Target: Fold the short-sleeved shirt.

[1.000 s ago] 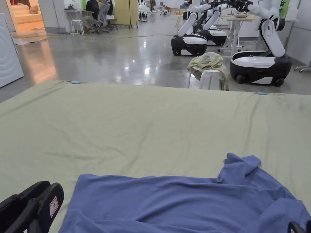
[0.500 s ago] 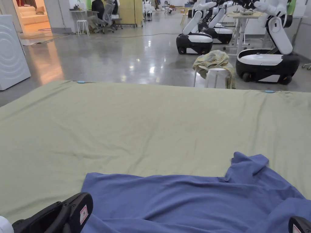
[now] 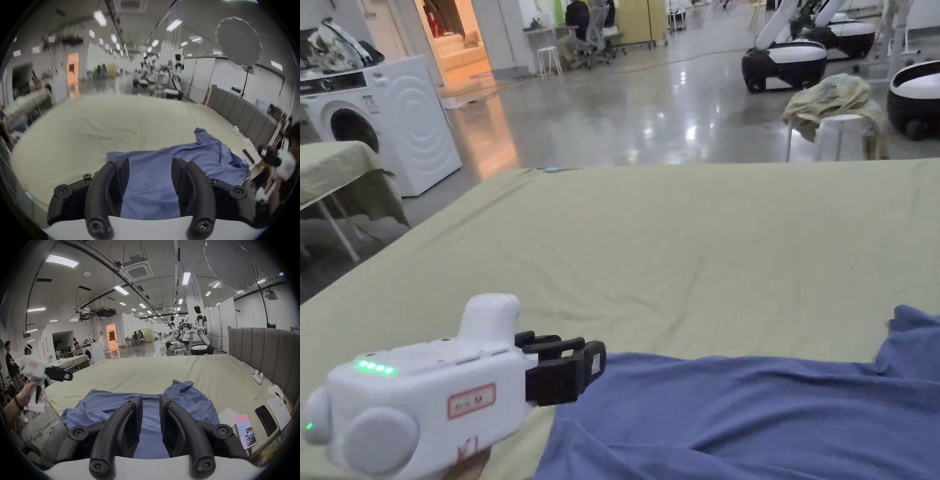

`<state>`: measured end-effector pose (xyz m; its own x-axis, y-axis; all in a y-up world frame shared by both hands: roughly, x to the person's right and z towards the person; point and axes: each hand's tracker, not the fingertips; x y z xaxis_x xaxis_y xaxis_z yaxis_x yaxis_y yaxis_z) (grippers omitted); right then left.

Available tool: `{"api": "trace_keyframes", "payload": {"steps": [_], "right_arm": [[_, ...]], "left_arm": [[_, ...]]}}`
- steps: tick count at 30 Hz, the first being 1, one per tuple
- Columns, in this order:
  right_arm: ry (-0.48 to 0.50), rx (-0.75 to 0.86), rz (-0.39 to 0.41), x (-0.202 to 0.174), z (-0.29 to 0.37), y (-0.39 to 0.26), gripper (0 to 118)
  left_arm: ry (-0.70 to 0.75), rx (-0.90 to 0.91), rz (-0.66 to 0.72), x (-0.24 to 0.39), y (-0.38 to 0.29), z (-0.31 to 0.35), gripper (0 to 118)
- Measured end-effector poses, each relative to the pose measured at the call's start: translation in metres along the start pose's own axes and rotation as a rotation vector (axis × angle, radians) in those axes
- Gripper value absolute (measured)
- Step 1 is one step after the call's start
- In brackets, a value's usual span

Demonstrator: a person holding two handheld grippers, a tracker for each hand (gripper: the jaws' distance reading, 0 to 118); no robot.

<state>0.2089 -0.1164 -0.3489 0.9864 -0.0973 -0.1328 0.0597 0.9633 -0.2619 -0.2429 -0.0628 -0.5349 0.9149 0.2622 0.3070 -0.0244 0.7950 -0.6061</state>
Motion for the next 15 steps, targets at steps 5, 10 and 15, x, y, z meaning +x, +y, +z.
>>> {"api": "trace_keyframes", "payload": {"steps": [5,10,15], "right_arm": [[0.012,-0.032,-0.048,0.014,-0.003,-0.011,25],[-0.015,-0.067,-0.067,0.032,0.0,-0.021,25],[-0.054,-0.089,-0.113,0.051,0.002,-0.025,25]], "left_arm": [[0.107,-0.195,0.082,-0.053,0.037,-0.103,58],[0.234,-0.351,0.101,-0.08,0.035,-0.166,58],[0.244,-0.46,0.145,-0.086,0.021,-0.201,55]]}}
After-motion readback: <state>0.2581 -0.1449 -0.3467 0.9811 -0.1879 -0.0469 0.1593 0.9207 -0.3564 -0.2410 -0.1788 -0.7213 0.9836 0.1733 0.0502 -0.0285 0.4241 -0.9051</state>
